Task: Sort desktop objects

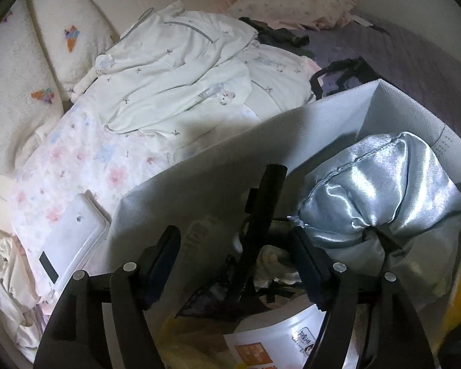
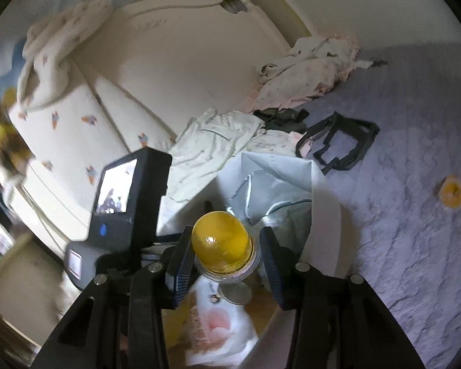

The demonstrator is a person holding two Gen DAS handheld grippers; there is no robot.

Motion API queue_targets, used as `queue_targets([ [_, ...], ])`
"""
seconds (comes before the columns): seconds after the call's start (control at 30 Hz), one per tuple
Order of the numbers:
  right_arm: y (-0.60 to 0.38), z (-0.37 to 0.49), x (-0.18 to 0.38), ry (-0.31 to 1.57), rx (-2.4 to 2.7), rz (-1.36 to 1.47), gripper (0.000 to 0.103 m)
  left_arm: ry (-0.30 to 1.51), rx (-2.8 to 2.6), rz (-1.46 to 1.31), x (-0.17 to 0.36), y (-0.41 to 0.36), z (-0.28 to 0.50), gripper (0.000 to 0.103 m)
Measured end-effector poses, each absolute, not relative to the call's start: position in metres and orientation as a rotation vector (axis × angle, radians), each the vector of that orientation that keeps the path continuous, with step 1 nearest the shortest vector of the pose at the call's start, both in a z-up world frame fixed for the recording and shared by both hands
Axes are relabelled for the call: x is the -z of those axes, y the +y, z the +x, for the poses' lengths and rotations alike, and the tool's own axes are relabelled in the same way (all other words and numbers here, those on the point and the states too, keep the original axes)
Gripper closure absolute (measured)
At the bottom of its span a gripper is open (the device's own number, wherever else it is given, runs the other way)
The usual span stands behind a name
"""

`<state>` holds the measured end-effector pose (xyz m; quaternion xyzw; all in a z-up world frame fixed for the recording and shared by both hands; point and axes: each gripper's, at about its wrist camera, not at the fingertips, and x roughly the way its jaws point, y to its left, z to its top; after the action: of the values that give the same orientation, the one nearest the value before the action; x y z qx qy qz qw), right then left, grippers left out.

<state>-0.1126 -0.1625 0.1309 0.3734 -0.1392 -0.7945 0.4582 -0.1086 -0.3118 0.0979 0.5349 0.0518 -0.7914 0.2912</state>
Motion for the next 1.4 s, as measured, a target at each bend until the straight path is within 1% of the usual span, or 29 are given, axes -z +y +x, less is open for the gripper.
queue_targets([
  [0.17, -0.176, -0.099, -0.133, -0.141, 2.098, 0.859, 0.062, 0.121, 2.134, 1.390, -0.110, -0.310, -0.095, 0.028],
  [0.3, -0.202, -0.084, -0.130, 0.174, 2.285, 0.750, 0.062, 0.089, 2.161, 1.356, -0.119, -0.307, -0.086, 0.027],
  [0.33, -0.208, -0.083, -0.129, 0.227, 2.318, 0.731, 0.062, 0.085, 2.167, 1.344, -0.122, -0.307, -0.084, 0.026],
  [0.43, -0.216, -0.090, -0.124, 0.297, 2.377, 0.705, 0.061, 0.112, 2.199, 1.328, -0.126, -0.308, -0.082, 0.026],
  [0.5, -0.213, -0.091, -0.121, 0.300, 2.390, 0.676, 0.059, 0.113, 2.190, 1.325, -0.125, -0.308, -0.082, 0.026],
  [0.57, -0.212, -0.092, -0.120, 0.307, 2.387, 0.680, 0.054, 0.109, 2.171, 1.329, -0.124, -0.307, -0.083, 0.026],
  [0.67, -0.206, -0.093, -0.121, 0.286, 2.358, 0.701, 0.052, 0.110, 2.183, 1.325, -0.126, -0.305, -0.084, 0.026],
  [0.83, -0.178, -0.093, -0.142, 0.103, 2.332, 0.672, 0.052, 0.159, 2.288, 1.238, -0.148, -0.289, -0.082, 0.026],
  [0.97, -0.150, -0.099, -0.162, 0.003, 2.359, 0.617, 0.052, 0.174, 2.421, 1.107, -0.173, -0.260, -0.081, 0.026],
  [1.1, -0.114, -0.109, -0.178, -0.095, 2.384, 0.594, 0.052, 0.202, 2.522, 1.050, -0.184, -0.235, -0.093, 0.016],
  [1.13, -0.103, -0.112, -0.181, -0.115, 2.403, 0.573, 0.052, 0.197, 2.552, 1.051, -0.183, -0.225, -0.100, 0.016],
  [1.23, -0.081, -0.120, -0.185, -0.107, 2.442, 0.535, 0.050, 0.175, 2.592, 1.104, -0.175, -0.207, -0.118, 0.016],
  [1.4, -0.051, -0.135, -0.183, -0.088, 2.499, 0.597, 0.050, 0.172, 2.650, 1.160, -0.163, -0.177, -0.137, 0.016],
])
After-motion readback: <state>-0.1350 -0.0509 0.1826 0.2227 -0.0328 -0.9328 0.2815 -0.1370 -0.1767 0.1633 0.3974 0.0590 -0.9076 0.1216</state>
